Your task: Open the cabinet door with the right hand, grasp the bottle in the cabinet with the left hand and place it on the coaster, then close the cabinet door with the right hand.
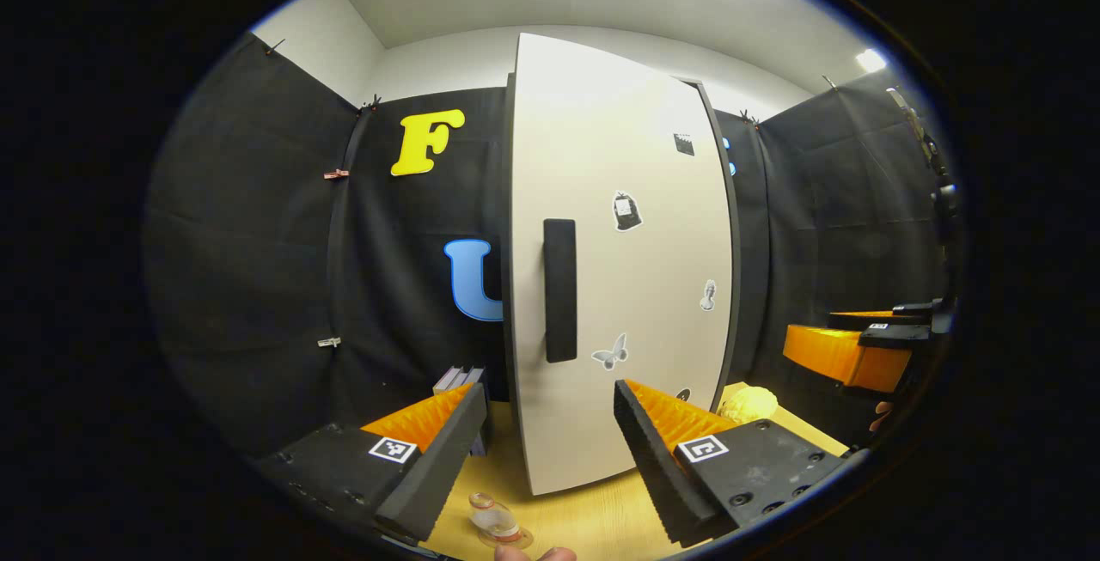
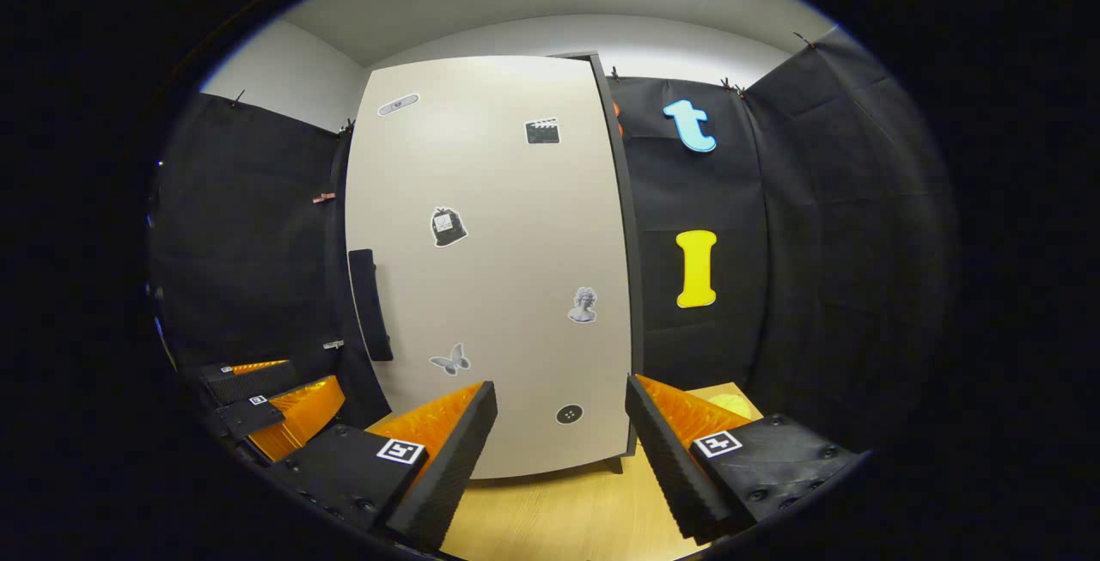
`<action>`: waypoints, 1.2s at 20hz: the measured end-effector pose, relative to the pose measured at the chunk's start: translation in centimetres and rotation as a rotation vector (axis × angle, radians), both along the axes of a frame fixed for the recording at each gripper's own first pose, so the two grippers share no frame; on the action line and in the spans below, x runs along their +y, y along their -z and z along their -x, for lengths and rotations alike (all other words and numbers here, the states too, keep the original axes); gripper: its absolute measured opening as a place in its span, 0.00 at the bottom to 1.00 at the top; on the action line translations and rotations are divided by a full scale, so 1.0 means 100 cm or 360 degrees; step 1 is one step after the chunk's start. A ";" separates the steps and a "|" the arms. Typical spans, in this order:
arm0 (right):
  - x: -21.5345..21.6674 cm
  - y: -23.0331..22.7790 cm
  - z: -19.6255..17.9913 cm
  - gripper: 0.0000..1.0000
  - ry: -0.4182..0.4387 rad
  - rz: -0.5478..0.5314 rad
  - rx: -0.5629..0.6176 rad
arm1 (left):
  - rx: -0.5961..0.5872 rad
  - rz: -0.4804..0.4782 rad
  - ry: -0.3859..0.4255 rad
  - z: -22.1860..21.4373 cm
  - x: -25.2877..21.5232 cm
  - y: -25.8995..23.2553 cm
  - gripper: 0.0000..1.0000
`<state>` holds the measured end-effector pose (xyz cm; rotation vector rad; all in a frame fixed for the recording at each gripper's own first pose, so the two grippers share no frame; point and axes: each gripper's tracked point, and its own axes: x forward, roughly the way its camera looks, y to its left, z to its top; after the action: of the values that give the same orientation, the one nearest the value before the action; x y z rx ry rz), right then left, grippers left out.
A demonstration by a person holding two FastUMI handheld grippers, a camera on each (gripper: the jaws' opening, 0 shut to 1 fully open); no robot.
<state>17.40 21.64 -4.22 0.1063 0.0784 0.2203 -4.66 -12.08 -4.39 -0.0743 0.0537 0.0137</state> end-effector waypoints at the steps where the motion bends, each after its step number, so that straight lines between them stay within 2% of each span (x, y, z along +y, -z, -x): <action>1: -0.006 -0.002 0.000 0.98 0.0009 0.0020 -0.0014 | -0.0004 0.0001 0.0004 -0.001 -0.004 -0.001 0.95; 6: -0.025 0.000 0.001 0.97 0.0029 0.0074 -0.0039 | -0.0009 -0.0016 0.0015 -0.004 -0.018 -0.001 0.92; 11: -0.042 -0.001 0.001 0.98 0.0043 0.0096 -0.0045 | -0.0018 -0.0029 0.0020 -0.004 -0.033 -0.002 0.94; 24: -0.057 0.001 -0.001 0.97 0.0031 0.0103 -0.0049 | -0.0014 -0.0014 0.0019 -0.008 -0.049 -0.006 0.95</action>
<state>17.47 15.92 -4.34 0.0390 0.0535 0.2000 -3.90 -16.98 -3.83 -0.0650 0.0454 0.0018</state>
